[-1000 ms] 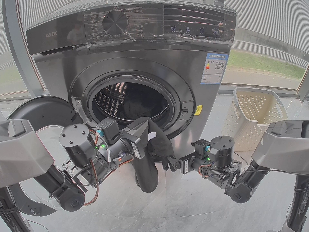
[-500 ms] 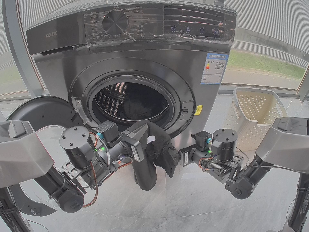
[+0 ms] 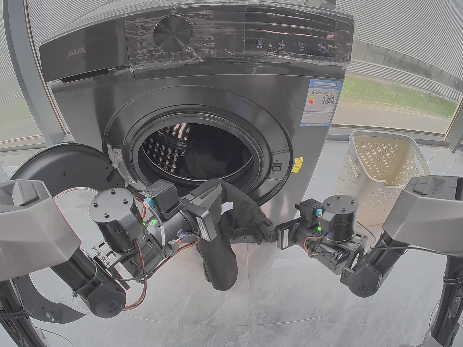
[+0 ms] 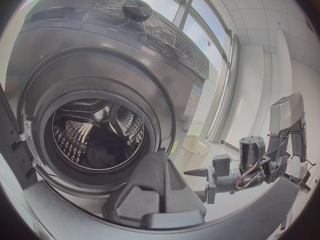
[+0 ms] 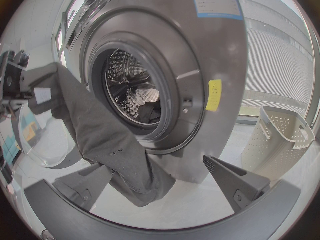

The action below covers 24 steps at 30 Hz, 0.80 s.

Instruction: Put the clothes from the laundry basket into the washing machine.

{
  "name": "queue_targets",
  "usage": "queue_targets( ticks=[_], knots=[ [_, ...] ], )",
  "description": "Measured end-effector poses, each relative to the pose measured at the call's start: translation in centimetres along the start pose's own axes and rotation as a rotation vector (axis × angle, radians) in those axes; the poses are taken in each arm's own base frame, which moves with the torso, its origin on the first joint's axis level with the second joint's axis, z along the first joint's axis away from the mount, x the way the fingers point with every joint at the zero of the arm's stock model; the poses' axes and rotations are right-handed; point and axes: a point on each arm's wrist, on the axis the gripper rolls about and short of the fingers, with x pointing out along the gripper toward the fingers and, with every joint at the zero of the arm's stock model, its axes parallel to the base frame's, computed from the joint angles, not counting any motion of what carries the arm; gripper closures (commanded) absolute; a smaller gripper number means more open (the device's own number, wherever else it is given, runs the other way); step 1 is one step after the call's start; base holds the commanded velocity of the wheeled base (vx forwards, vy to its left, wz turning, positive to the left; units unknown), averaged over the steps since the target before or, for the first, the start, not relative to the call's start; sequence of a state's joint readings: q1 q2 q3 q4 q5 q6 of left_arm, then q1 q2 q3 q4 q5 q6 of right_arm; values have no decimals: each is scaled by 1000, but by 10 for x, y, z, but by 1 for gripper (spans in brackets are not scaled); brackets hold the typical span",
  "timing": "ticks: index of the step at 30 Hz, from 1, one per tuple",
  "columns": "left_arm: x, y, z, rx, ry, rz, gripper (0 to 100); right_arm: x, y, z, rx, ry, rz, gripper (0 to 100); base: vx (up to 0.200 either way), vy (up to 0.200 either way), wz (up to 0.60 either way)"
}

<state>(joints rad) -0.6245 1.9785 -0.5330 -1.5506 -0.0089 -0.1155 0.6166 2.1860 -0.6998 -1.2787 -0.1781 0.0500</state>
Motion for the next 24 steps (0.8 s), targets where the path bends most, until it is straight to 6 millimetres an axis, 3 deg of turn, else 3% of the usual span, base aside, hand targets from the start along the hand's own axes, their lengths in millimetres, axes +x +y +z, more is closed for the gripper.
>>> queue_targets(
  ticks=[10, 24],
  knots=[
    [1, -1, 1, -1, -6, -2, 100, 5, 34, -25, -34, 55, 106, 0, 0, 0, 0],
    [1, 0, 1, -1, -6, -1, 100, 21, 49, -24, -36, 14, 143, 0, 0, 0, 0]
  ],
)
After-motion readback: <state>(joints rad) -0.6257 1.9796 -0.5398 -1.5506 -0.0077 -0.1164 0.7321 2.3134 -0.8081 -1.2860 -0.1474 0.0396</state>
